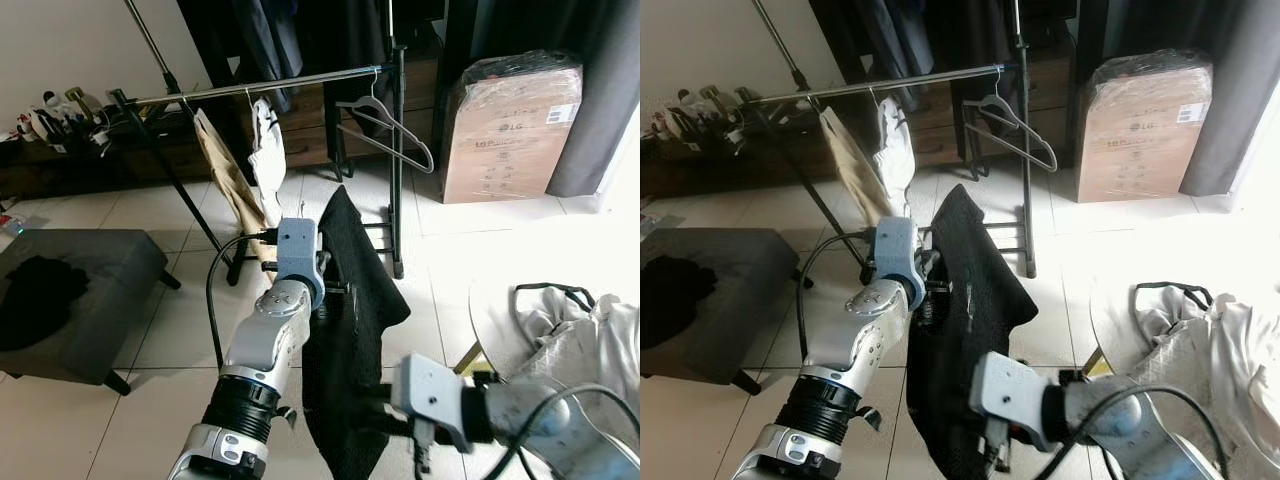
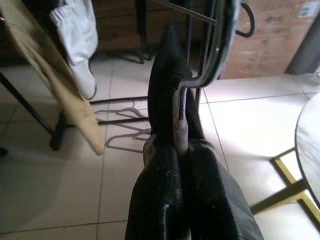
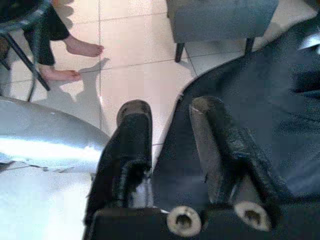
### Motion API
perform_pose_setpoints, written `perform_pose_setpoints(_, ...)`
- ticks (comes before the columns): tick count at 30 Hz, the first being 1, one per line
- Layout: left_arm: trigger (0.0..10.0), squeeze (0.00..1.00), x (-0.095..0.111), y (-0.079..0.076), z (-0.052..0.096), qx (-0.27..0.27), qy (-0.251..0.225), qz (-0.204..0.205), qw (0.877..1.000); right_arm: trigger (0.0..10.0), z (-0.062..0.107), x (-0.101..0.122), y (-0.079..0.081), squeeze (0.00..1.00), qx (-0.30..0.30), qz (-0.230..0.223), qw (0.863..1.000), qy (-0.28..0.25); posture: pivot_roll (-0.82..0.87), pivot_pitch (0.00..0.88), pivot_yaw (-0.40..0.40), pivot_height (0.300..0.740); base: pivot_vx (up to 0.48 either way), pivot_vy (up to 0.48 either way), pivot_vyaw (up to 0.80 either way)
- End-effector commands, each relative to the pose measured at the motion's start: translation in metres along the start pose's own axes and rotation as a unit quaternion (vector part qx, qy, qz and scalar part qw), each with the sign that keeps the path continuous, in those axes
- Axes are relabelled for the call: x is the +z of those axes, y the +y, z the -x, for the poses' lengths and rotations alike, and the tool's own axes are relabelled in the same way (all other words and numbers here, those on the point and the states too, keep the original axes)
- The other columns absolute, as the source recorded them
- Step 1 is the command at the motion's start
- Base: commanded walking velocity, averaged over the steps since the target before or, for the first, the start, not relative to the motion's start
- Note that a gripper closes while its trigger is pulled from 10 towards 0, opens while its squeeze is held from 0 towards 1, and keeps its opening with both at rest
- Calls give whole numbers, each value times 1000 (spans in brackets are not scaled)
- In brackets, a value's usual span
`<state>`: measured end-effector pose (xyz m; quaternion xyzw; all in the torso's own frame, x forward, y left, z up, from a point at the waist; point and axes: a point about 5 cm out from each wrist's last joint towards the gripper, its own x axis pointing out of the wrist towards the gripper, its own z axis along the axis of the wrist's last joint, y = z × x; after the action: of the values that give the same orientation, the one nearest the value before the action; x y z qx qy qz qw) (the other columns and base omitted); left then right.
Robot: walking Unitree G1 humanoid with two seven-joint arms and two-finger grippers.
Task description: Hang hanger
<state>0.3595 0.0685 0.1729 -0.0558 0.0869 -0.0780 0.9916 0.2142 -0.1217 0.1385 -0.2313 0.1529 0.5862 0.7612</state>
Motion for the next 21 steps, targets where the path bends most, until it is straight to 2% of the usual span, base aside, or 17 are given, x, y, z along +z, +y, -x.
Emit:
perform_pose_setpoints(1,1608,0,15,5,0,15,-37,-9,999,10000,-1,7,5,1000,12,8,1000,-15,-191,130,166,740,0,0,0)
perform_pose_setpoints(2,1294,0,15,5,1,16,-39,-7,999,10000,-3,7,5,1000,10,11,1000,-12,-190,130,167,740,0,0,0)
perform_pose_setpoints(5,1255,0,16,4,1,10,-41,-1,999,10000,-5,6,1,1000,-7,19,1000,-4,-190,129,167,740,0,0,0)
perform_pose_setpoints(6,1294,0,18,1,1,-6,-45,12,999,10000,-8,3,-6,549,-35,36,999,8,-189,128,168,740,0,0,0)
perform_pose_setpoints(7,1686,0,18,-4,2,-34,-41,41,998,10000,-9,3,-13,0,-59,33,998,3,-188,128,169,740,0,0,0)
perform_pose_setpoints(9,1922,0,20,-11,2,-78,-37,77,993,10000,-9,3,-21,0,-89,23,996,-6,-190,128,167,740,0,0,0)
perform_pose_setpoints(10,2824,0,23,-16,3,-115,-43,69,990,10000,-9,1,-27,0,-113,23,993,-6,-189,128,167,740,0,0,0)
perform_pose_setpoints(11,2824,0,23,-16,3,-115,-43,69,990,10000,-9,1,-27,0,-113,23,993,-6,-189,128,167,740,0,0,0)
perform_pose_setpoints(12,2902,0,26,-21,6,-157,-51,39,986,10000,-9,-2,-33,0,-134,20,991,0,-186,128,167,740,0,0,0)
perform_pose_setpoints(14,3176,0,20,-26,13,-254,-20,-34,966,10000,-8,-11,-47,0,-189,17,982,19,-177,135,170,740,0,0,0)
perform_pose_setpoints(15,4118,0,13,-23,17,-283,2,-73,956,10000,-7,-12,-50,0,-205,14,979,21,-175,138,171,740,0,0,0)
perform_pose_setpoints(17,10000,0,-9,-5,22,-312,54,-194,929,10000,-7,-10,-52,0,-213,9,977,14,-175,142,174,740,0,0,0)
perform_pose_setpoints(18,10000,0,-18,5,24,-316,75,-229,918,10000,-8,-9,-50,0,-209,9,978,13,-175,142,175,740,0,0,0)
perform_pose_setpoints(19,10000,0,-18,5,24,-316,75,-229,918,10000,-8,-9,-50,0,-209,9,978,13,-175,142,175,740,0,0,0)
perform_pose_setpoints(20,10000,0,-24,17,24,-308,90,-245,915,10000,-11,-10,-47,0,-200,14,980,15,-173,145,175,740,0,0,0)
perform_pose_setpoints(21,10000,0,-25,24,23,-307,92,-238,917,10000,-13,-12,-46,0,-197,18,980,17,-171,147,175,740,0,0,0)
